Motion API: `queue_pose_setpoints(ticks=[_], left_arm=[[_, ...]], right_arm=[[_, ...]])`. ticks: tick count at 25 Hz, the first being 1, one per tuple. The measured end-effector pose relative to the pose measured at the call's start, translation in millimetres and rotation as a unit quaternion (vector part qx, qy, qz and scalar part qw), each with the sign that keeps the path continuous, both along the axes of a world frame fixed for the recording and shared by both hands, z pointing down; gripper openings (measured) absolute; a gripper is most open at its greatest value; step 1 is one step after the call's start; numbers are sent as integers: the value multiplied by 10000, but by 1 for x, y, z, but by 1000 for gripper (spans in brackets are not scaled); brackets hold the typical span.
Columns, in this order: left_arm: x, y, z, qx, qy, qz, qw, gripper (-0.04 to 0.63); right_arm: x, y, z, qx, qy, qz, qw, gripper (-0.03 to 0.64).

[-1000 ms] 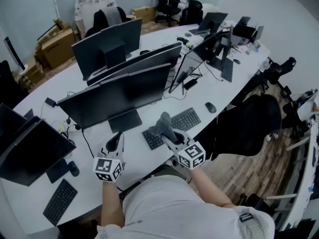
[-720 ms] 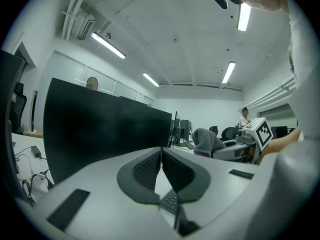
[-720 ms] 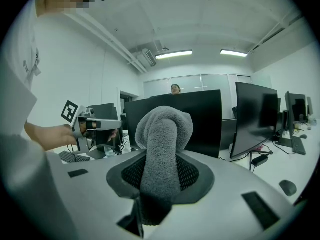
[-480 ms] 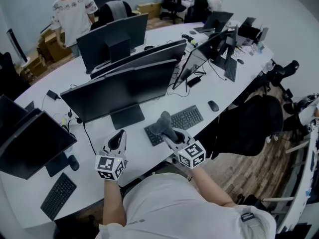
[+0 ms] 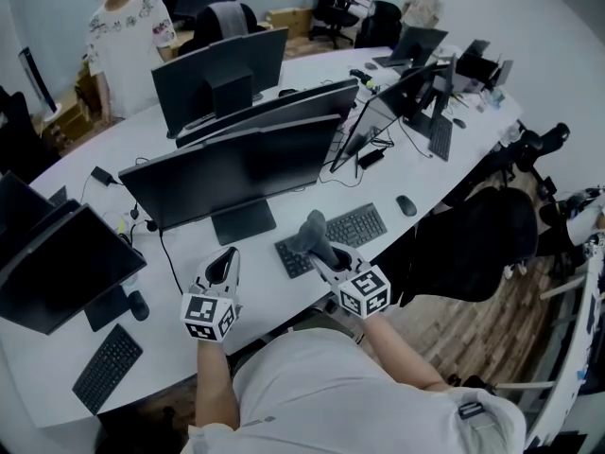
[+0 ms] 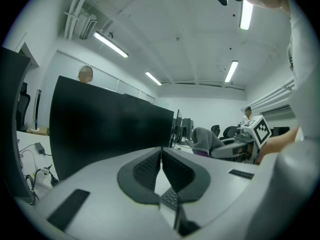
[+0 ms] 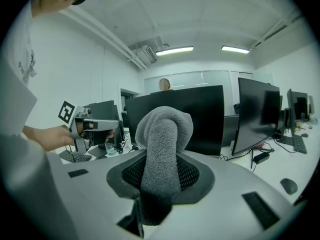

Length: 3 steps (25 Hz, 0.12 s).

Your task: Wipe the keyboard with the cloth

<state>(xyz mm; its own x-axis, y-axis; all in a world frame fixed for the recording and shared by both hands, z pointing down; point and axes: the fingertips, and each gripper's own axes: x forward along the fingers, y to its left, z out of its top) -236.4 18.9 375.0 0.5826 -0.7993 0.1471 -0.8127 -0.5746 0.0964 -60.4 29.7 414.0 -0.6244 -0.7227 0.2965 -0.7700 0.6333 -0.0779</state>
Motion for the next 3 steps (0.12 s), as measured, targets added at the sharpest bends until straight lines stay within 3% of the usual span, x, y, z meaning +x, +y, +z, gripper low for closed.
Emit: queue_pose_setpoints(ticks=[3], left_arm=[[3, -1, 1, -51, -20, 78, 10000, -2]], right_arm=[[3, -2, 0, -106, -123, 84, 9998, 112]])
